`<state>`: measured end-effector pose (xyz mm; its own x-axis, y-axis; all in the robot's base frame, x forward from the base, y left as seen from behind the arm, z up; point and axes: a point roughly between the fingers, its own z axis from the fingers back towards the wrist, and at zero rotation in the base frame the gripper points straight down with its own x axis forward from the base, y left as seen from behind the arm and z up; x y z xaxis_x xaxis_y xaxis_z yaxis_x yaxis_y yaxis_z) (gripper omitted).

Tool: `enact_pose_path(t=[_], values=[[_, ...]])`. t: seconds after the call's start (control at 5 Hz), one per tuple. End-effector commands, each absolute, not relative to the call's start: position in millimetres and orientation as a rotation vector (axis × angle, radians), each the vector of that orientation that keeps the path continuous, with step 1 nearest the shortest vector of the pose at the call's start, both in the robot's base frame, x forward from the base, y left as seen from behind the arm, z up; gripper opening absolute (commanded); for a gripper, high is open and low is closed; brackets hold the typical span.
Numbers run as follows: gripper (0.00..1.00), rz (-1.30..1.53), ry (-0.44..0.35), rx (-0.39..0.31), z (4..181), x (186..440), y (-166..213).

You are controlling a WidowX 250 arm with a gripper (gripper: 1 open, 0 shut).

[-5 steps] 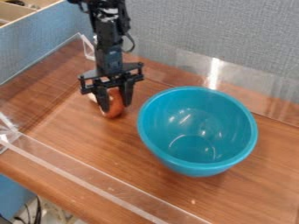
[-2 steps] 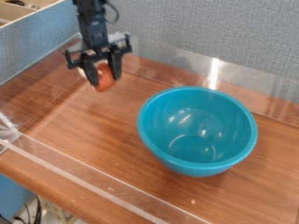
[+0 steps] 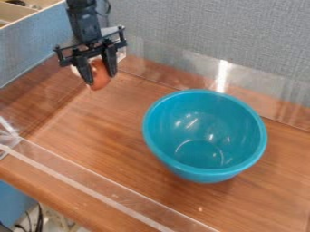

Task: Put the mushroom in the blue bowl

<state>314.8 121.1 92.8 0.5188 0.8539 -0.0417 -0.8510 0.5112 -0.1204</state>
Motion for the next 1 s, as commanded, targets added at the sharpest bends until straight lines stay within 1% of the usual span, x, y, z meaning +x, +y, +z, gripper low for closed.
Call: enact_pose_path(t=[0.0, 0.4, 0.8], values=[[0.0, 1.044, -0.126, -0.146, 124.9, 315.1, 123.8], [0.0, 1.084, -0.13, -0.154, 127.4, 312.1, 122.8], [0.0, 1.013, -0.119, -0.164, 141.1, 304.8, 125.9]])
